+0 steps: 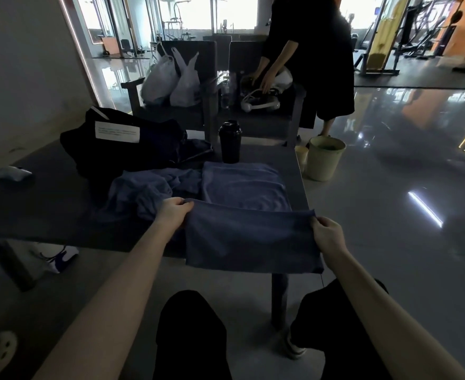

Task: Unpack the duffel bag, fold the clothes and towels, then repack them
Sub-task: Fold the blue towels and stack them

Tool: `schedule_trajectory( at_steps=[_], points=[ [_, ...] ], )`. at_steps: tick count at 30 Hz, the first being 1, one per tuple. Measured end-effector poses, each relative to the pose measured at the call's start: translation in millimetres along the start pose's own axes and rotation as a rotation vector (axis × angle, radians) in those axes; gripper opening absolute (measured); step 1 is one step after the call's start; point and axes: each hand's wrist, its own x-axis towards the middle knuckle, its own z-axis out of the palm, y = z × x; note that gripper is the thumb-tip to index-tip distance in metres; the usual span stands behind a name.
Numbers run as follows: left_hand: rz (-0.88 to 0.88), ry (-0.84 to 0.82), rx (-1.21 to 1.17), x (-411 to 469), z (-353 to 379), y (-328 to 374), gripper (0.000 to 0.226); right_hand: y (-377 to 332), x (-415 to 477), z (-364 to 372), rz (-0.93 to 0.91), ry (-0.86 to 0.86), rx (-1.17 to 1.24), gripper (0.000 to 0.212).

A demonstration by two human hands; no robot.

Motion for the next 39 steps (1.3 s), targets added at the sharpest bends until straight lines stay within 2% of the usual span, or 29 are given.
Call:
schedule_trajectory(
  at_steps=[4, 10, 16, 19, 22, 27, 35, 37, 39],
  points=[
    [0.033, 0.06, 0.135, 35, 8, -9, 0.028, -6, 29, 18, -0.014, 0.002, -0.063, 0.026],
    [0.001, 0.077, 0.237, 89, 28, -12, 0.026, -23, 78, 50, -0.028, 0.021, -0.157, 0.028],
    [-0.044, -0.073, 0.375, 103, 50, -33, 0.026, -14, 78, 62, 0.116, -0.161, -0.46, 0.042],
    [-0.072, -0.068, 0.38, 94, 55, -44, 0.017, -5, 56, 61, 0.069, -0.138, -0.558, 0.031],
    [-0.108, -0.149, 0.486, 86, 53, -47, 0.03, 0, 40, 57, -0.008, -0.117, -0.668, 0.017],
    [-0.182, -0.201, 0.56, 76, 51, -37, 0.024, -2, 30, 50, -0.053, -0.054, -0.606, 0.014],
    [-0.095, -0.238, 0.549, 69, 65, -36, 0.019, 10, 23, 50, -0.102, 0.006, -0.814, 0.011],
    [-0.1, -0.247, 0.548, 69, 72, -34, 0.019, 13, 23, 52, -0.129, 0.001, -0.867, 0.021],
    [-0.118, -0.265, 0.554, 72, 76, -34, 0.013, 16, 24, 54, -0.141, -0.016, -0.921, 0.041]
  ],
)
